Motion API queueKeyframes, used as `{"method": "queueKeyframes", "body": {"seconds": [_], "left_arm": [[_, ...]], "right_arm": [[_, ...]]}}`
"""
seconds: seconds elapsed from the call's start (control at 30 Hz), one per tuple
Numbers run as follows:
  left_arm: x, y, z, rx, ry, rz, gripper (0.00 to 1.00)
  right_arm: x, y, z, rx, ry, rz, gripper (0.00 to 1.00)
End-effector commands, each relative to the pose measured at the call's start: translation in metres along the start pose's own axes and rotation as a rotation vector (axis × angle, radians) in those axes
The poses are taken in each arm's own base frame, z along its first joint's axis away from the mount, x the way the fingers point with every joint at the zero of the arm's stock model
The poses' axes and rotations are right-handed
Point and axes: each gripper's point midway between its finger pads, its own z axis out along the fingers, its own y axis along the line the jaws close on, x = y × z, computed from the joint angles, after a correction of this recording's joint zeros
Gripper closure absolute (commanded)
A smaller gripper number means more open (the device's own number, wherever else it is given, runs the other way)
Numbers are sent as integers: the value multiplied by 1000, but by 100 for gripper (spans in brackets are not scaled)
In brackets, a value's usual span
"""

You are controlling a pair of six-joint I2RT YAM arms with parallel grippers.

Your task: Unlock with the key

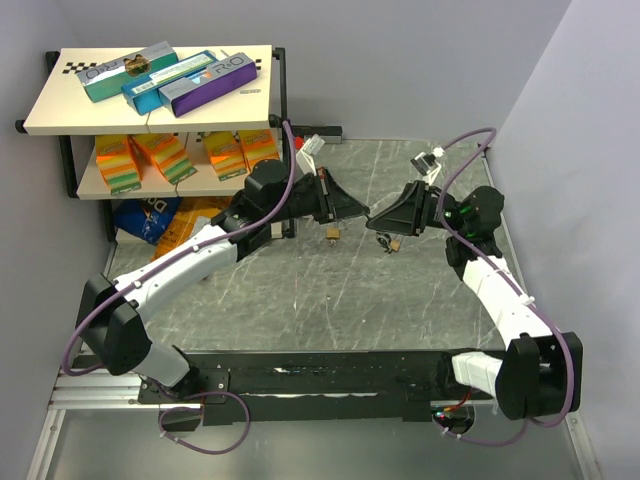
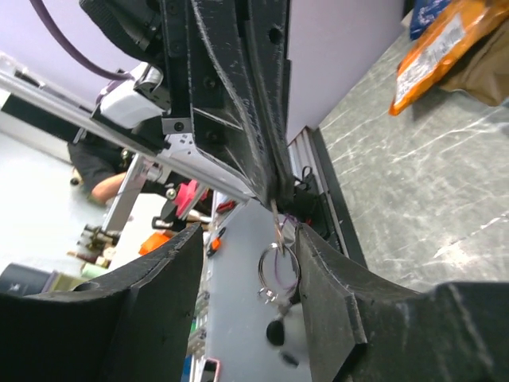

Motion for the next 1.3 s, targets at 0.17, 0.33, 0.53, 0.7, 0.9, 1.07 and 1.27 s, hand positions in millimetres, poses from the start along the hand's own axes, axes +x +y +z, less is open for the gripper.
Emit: {"method": "queueKeyframes", "body": {"seconds": [0.17, 0.33, 0.53, 0.7, 0.9, 1.07, 1.27], "left_arm": [[-8, -22, -9, 53, -30, 37, 99], [-7, -26, -7, 72, -13, 46, 99], [-4, -28, -5, 89, 7, 47, 99], [-3, -28, -4, 93, 13, 47, 99], [-3, -27, -3, 94, 20, 46, 99], [-2, -26, -1, 94, 27, 43, 99], [-3, -26, 1, 94, 29, 43, 99]], "right_arm": [[-9, 0, -12, 96, -77, -117, 41], [-11, -3, -14, 162, -74, -185, 40], [-14, 4, -13, 143, -81, -196, 48], [-13, 6, -13, 130, -73, -198, 59], [-14, 10, -10, 105, -63, -190, 69], [-12, 9, -9, 92, -53, -184, 77], [-6, 13, -4, 49, -5, -165, 87]]}}
